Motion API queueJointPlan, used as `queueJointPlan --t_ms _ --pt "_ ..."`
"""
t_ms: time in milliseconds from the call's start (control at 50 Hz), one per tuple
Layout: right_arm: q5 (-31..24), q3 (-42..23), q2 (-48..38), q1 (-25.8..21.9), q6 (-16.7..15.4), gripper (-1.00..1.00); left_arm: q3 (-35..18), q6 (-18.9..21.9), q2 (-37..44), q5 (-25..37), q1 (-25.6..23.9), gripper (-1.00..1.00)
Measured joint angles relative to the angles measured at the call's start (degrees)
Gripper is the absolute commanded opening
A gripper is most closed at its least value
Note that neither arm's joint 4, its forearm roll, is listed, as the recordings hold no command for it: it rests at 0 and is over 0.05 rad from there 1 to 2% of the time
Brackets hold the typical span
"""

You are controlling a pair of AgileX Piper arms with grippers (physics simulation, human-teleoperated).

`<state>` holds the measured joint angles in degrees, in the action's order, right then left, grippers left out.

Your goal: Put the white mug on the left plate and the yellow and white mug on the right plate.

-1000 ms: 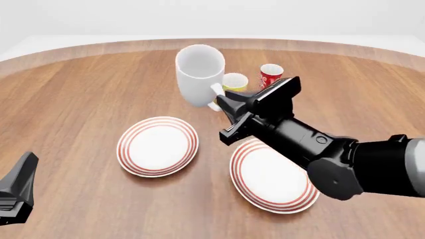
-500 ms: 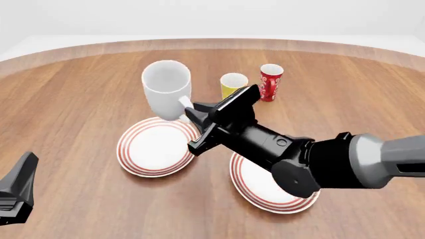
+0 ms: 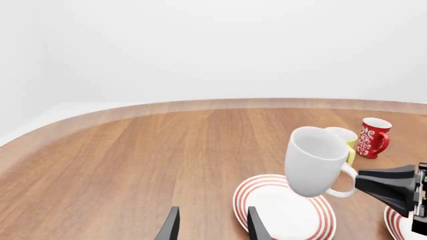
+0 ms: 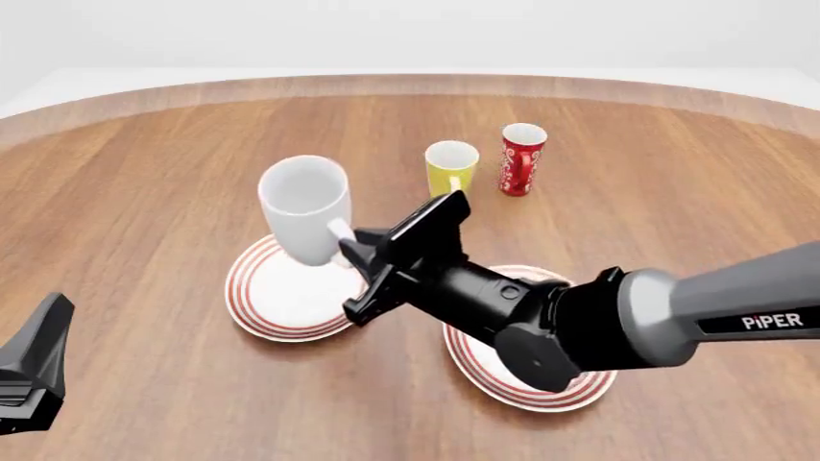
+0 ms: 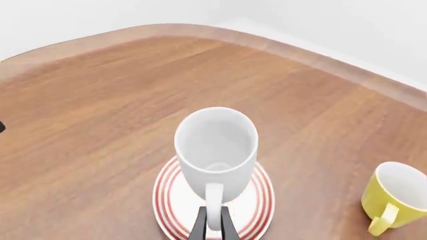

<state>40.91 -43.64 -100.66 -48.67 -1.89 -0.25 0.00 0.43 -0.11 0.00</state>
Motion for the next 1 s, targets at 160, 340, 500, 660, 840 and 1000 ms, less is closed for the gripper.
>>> queueJointPlan --t_ms 160,340,500,660,840,1000 --pt "0.1 -0.4 -1.6 -0.3 0.6 -1.00 0.0 0.0 0.0 0.0 0.0 1.00" --pt "0.1 -0.9 -3.4 -0.6 1.3 -1.00 0.0 0.0 0.0 0.0 0.0 1.00" --pt "0.0 -1.5 -4.8 -1.0 1.8 -1.00 0.0 0.0 0.0 0.0 0.0 1.00" --pt "0.1 -2.0 -6.3 -1.2 2.3 -1.00 0.0 0.0 0.0 0.0 0.0 1.00" --pt "-0.1 -2.7 -7.7 -1.4 2.7 -1.00 0.0 0.0 0.0 0.0 0.0 1.00" --pt "-0.2 -3.2 -8.8 -1.3 2.9 -1.00 0.0 0.0 0.0 0.0 0.0 1.00"
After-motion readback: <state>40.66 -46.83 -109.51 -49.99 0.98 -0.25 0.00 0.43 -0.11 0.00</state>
